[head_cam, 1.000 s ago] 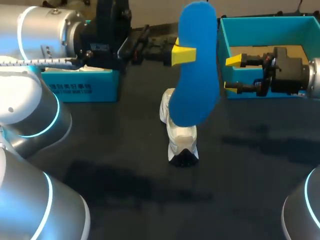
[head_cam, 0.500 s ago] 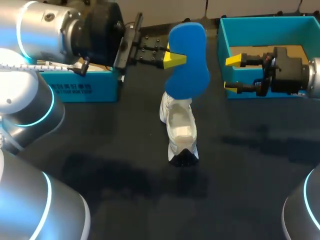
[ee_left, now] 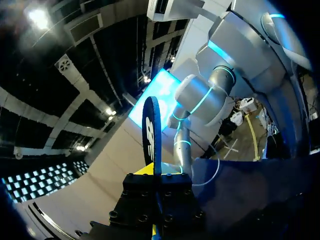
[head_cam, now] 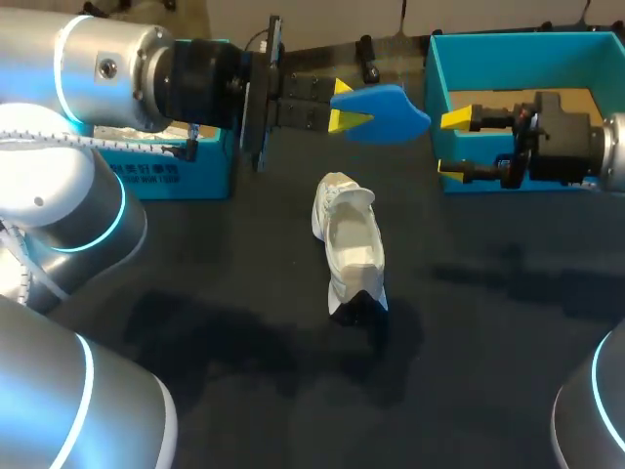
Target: Take the shoe out of the shoebox, open the shoe tongue, remove and reinsert the insole, then place the shoe into the shoebox
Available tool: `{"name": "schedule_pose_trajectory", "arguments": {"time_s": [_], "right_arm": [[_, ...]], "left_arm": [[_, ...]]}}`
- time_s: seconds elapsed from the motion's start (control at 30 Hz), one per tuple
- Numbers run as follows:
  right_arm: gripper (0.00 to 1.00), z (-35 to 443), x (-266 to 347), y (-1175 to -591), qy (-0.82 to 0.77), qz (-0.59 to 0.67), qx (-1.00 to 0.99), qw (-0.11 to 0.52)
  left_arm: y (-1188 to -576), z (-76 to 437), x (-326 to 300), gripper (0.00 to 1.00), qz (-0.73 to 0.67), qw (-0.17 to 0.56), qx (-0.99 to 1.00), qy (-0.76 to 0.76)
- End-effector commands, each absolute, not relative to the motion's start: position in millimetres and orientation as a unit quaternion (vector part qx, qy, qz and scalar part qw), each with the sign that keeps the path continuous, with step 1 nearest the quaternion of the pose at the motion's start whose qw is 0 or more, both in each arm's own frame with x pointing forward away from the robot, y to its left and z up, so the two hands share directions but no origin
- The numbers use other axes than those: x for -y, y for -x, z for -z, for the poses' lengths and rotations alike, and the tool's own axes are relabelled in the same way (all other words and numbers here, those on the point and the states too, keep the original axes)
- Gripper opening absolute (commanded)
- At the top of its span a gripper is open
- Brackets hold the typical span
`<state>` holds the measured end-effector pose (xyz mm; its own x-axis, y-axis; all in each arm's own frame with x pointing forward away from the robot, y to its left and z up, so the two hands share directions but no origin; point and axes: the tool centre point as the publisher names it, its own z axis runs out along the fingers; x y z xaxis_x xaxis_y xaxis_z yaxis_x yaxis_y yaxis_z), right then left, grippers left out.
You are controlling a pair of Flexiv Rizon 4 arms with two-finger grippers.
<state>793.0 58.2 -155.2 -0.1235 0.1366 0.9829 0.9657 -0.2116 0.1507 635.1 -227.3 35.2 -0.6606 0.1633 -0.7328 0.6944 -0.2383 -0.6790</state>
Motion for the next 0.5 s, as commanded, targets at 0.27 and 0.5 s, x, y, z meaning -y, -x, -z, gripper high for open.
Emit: {"name": "schedule_pose_trajectory", "arguments": {"time_s": [0.27,0.5], "right_arm": [[1.00,155,-60,-793,0.547,0.554,0.504,0.373],[1.00,153,-58,-793,0.546,0.556,0.506,0.370]], "left_arm": [[-634,-23,219,0.00,0.699,0.242,-0.562,-0.372],[-622,-2,209,0.00,0.667,0.328,-0.513,-0.429]]}}
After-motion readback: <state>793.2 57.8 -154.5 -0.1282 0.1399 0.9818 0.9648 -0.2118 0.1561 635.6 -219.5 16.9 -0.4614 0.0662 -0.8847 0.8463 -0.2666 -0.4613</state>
